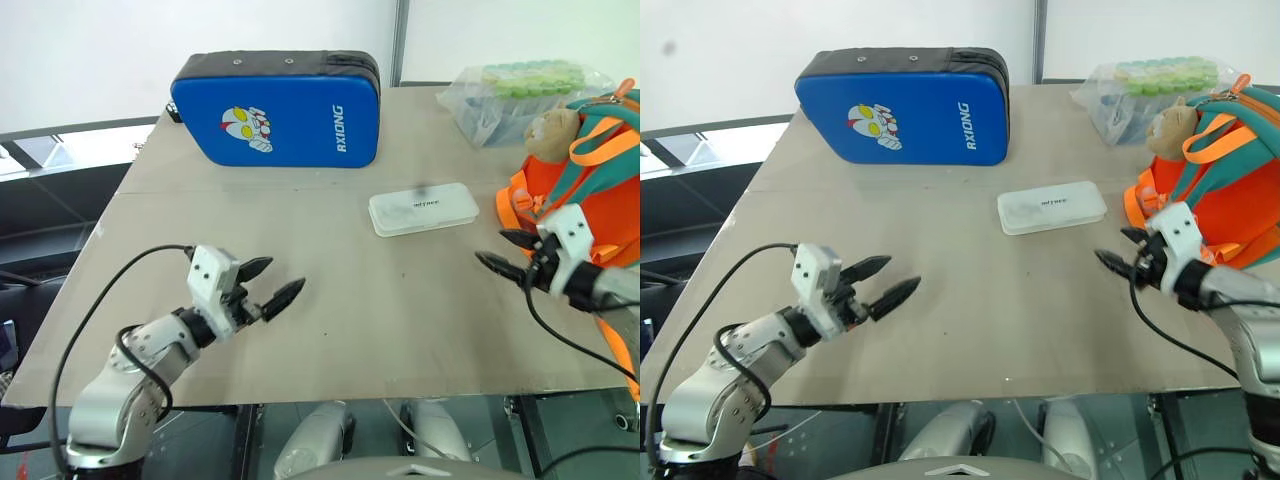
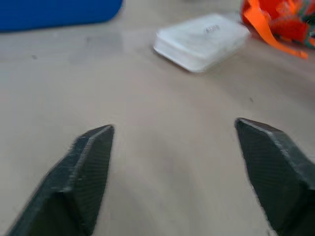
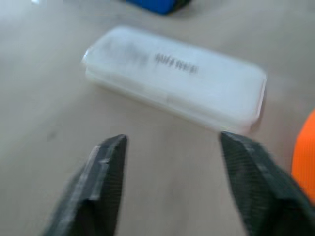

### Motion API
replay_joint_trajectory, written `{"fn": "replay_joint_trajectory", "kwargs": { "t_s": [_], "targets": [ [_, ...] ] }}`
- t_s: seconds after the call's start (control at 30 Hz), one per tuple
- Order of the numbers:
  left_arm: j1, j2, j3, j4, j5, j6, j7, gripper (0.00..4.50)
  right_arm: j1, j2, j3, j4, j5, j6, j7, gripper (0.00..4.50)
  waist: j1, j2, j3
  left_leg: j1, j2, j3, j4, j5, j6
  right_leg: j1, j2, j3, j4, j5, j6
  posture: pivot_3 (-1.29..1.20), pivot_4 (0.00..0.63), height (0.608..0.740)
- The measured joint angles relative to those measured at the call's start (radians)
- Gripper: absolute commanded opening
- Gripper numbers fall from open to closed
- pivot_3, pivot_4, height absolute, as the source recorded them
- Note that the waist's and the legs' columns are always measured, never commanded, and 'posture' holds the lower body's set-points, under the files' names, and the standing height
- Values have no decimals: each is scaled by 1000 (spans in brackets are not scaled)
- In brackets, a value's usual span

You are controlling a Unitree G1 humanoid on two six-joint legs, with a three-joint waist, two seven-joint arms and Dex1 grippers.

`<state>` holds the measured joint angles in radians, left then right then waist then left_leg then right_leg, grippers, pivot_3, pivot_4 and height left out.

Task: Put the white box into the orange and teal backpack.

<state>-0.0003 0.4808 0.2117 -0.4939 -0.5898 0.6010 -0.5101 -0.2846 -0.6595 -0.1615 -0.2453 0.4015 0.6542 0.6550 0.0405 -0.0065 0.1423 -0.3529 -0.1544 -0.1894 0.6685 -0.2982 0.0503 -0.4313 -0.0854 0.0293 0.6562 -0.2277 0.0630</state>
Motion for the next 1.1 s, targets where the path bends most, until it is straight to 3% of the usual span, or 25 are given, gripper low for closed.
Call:
{"fn": "replay_joint_trajectory", "kwargs": {
  "t_s": [0.1,0.17,0.2,0.47,0.67,0.77,0.93,1.1],
  "targets": [
    [-120,-73,-57,53,44,31,105,1245,-131,36,74,103,-77,-19,-60,187,2,-1,0,-1,0,-1,1,0,0,0,0,-1,0,0,0,0,150,740],
    [-214,-138,-117,124,97,45,174,217,-234,57,139,229,-158,-68,-101,0,1,-1,0,-1,-1,1,1,0,0,0,-1,-1,0,0,0,0,150,740],
    [-250,-165,-146,154,119,46,201,51,-270,64,163,276,-192,-87,-115,0,1,-1,0,-2,0,2,1,0,0,-1,-1,-1,0,0,0,0,150,740],
    [-516,-316,-300,522,341,24,353,51,-584,86,331,848,-486,-367,-236,0,-25,-2,0,-12,0,4,2,1,1,-9,-2,-3,0,1,1,0,150,740],
    [-684,-400,-344,756,435,-66,364,51,-652,133,366,1089,-560,-464,-241,0,-51,-2,0,-12,1,6,3,1,1,-10,-2,-2,0,1,1,0,150,740],
    [-734,-405,-360,857,471,-118,327,51,-662,157,349,1170,-538,-478,-152,0,-56,-2,0,-11,1,6,3,1,1,-10,-2,-2,2,1,1,0,150,740],
    [-698,-383,-344,833,491,-132,291,51,-616,158,296,1097,-466,-435,37,0,-64,-2,-2,-9,1,7,3,1,1,-10,-1,0,4,1,2,0,150,740],
    [-521,-296,-319,560,481,-33,247,51,-432,150,278,744,-394,-284,176,0,-86,-2,-5,-9,3,7,2,0,0,-11,0,1,5,1,2,0,150,740]
  ]
}}
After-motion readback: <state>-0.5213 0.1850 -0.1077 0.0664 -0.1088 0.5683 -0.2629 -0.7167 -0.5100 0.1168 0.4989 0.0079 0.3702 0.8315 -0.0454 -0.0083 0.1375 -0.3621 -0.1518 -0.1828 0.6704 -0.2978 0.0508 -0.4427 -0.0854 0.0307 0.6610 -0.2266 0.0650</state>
